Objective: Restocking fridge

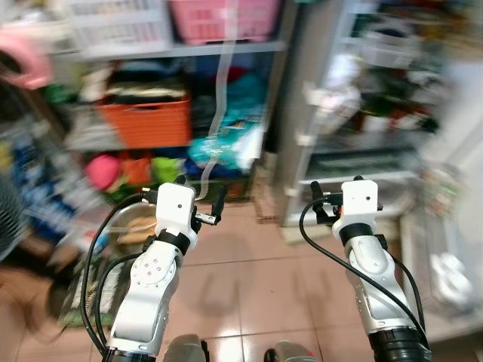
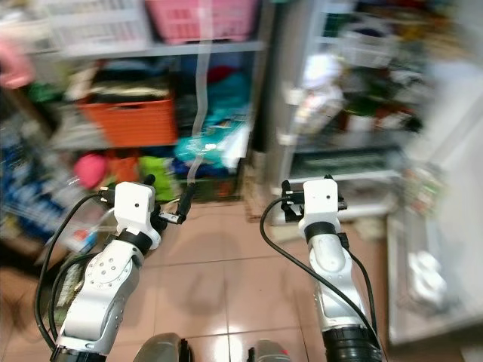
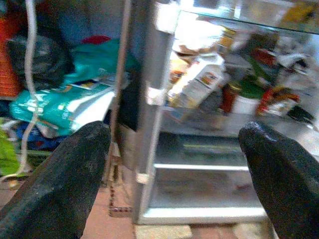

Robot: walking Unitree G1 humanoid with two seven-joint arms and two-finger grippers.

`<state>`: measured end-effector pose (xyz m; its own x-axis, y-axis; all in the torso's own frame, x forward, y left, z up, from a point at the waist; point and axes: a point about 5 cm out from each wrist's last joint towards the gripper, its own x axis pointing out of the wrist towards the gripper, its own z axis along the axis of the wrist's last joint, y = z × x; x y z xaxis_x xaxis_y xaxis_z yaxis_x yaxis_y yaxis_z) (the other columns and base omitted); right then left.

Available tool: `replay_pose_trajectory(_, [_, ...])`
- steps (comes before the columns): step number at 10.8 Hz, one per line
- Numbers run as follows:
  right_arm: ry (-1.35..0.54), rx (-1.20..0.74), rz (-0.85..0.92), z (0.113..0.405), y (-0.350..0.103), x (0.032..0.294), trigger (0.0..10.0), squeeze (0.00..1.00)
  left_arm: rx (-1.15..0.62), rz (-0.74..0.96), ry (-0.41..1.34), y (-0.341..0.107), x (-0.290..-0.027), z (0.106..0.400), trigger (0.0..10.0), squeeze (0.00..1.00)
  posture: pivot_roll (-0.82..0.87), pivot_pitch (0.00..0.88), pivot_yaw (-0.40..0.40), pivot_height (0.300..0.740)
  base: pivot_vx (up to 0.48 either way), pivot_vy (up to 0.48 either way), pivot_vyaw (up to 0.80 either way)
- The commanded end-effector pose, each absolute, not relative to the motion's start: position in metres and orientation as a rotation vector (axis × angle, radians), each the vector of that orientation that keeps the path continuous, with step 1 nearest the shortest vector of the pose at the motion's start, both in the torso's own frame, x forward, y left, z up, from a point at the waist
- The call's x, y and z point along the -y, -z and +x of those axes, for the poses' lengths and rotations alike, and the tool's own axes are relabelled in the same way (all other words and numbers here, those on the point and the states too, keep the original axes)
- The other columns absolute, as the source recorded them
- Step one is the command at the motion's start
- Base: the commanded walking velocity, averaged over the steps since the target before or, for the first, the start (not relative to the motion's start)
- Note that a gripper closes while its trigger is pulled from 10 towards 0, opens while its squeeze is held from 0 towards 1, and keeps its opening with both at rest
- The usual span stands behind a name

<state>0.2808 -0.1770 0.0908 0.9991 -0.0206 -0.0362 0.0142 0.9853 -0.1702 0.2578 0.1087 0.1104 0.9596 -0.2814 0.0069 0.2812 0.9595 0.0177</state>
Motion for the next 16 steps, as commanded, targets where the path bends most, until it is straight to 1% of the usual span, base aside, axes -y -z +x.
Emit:
replay_pose_trajectory(1, [0.029,-0.032,-0.167,0.279,-0.093,0.181,10.0,0.00,0.023,0.010,0.277,-0.113,-0.112,0.256,10.0,0.00,0.05,0.063,0.031,0.740,0.000,0.000,-0.80])
replay_pose_trajectory(3, [0.040,-0.046,-0.175,0.273,-0.090,0.187,10.0,0.00,0.024,0.001,0.277,-0.113,-0.112,0.256,10.0,0.00,0.05,0.068,0.027,0.740,0.000,-0.124,-0.80])
replay_pose_trajectory(8, [0.035,-0.039,-0.170,0.274,-0.092,0.186,10.0,0.00,0.027,-0.006,0.294,-0.113,-0.110,0.256,10.0,0.00,0.04,0.071,0.026,0.740,0.000,-0.410,-0.80])
replay_pose_trajectory(9, [0.034,-0.037,-0.168,0.275,-0.093,0.185,10.0,0.00,0.027,-0.006,0.292,-0.114,-0.110,0.256,10.0,0.00,0.05,0.070,0.024,0.740,0.000,-0.405,-0.49])
replay_pose_trajectory(13, [0.026,-0.028,-0.164,0.270,-0.094,0.187,10.0,0.00,0.032,-0.005,0.288,-0.114,-0.111,0.256,10.0,0.00,0.05,0.071,0.022,0.740,0.000,0.000,0.00])
replay_pose_trajectory(14, [0.043,-0.021,-0.180,0.265,-0.095,0.195,10.0,0.00,0.031,-0.004,0.283,-0.114,-0.111,0.256,10.0,0.00,0.05,0.071,0.022,0.740,0.000,0.000,0.00])
replay_pose_trajectory(16, [0.113,-0.017,-0.219,0.265,-0.097,0.212,10.0,0.00,0.029,-0.004,0.281,-0.114,-0.112,0.256,10.0,0.00,0.04,0.074,0.024,0.740,0.000,0.000,0.00])
